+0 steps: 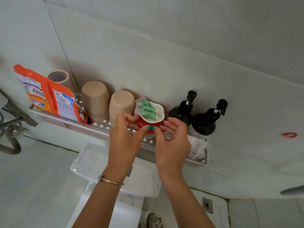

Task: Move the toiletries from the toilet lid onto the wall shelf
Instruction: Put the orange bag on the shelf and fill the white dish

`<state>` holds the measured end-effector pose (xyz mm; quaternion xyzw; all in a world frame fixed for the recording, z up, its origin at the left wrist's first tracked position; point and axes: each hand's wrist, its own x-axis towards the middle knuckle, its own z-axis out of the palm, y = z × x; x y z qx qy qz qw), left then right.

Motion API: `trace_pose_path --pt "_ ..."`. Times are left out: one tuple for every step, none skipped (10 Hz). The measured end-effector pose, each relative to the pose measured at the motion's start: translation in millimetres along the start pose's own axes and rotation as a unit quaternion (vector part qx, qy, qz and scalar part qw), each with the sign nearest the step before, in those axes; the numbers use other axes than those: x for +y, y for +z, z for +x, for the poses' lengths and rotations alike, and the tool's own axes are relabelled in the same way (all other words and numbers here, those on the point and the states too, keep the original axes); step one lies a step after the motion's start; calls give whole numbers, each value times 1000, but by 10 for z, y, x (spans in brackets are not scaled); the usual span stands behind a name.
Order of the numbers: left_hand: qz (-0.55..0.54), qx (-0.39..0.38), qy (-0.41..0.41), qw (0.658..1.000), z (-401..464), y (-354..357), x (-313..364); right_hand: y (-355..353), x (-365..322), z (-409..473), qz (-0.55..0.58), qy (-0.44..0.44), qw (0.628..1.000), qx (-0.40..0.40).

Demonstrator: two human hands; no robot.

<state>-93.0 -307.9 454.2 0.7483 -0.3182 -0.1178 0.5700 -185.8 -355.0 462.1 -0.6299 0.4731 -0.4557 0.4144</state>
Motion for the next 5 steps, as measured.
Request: trace_pose_path --pt "4 6 4 1000 -132 35 -37 -31 46 -118 -22 -22 999 -32" --pt "2 0 19 1000 -244 61 -57 -101 121 -213 -24 -69 997 -37" --pt "8 -18 40 999 -337 73 -65 -197 186 -245 -17 -90 993 -73" --pt "19 -46 66 997 -470 74 -40 -314 202 -246 5 -86 989 -121" --pt "69 -76 99 990 -585 93 -51 -428 160 -209 7 -85 983 -161"
